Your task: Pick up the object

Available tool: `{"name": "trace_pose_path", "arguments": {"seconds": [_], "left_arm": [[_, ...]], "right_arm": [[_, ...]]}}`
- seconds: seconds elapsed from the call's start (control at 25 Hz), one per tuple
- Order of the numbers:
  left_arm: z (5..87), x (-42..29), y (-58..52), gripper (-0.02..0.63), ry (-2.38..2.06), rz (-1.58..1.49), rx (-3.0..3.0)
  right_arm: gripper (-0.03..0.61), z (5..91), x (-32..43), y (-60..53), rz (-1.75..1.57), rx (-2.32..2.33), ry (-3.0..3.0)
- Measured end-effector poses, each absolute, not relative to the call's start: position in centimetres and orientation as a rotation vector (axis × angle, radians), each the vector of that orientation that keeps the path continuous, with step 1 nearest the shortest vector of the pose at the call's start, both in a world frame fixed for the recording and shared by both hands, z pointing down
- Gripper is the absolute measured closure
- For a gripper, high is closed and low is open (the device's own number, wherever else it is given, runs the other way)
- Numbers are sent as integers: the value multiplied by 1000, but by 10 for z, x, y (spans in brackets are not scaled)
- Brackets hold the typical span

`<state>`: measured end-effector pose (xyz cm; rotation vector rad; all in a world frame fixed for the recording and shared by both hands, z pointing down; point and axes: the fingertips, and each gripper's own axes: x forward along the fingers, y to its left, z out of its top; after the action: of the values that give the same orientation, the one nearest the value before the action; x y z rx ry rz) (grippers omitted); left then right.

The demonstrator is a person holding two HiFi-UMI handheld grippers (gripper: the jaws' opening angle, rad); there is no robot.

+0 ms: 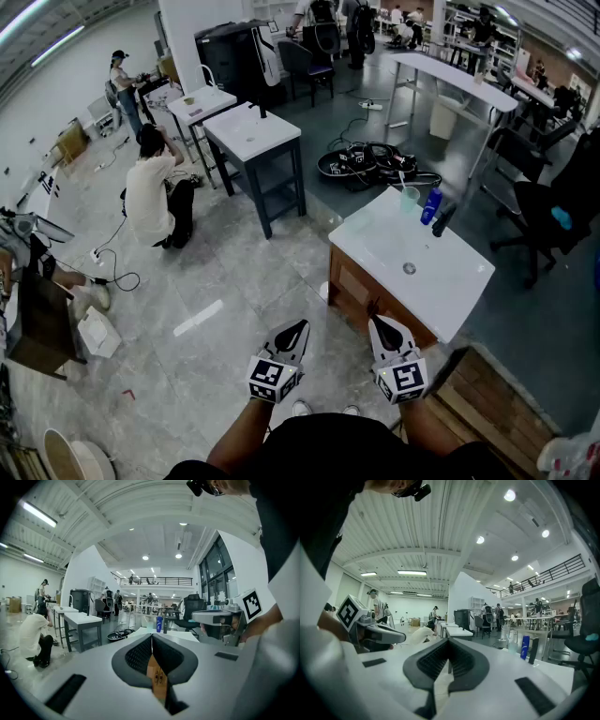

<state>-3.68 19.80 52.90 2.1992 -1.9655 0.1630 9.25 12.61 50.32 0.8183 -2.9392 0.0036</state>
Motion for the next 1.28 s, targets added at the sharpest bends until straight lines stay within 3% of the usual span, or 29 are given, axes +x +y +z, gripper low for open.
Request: {"name": "trace_pose_path", "arguments": {"seconds": [1.28], "left_arm": [[545, -91, 242, 592, -1922, 179, 2189]], "right_arm": [[560, 511, 38, 169, 97, 840, -2928]]}}
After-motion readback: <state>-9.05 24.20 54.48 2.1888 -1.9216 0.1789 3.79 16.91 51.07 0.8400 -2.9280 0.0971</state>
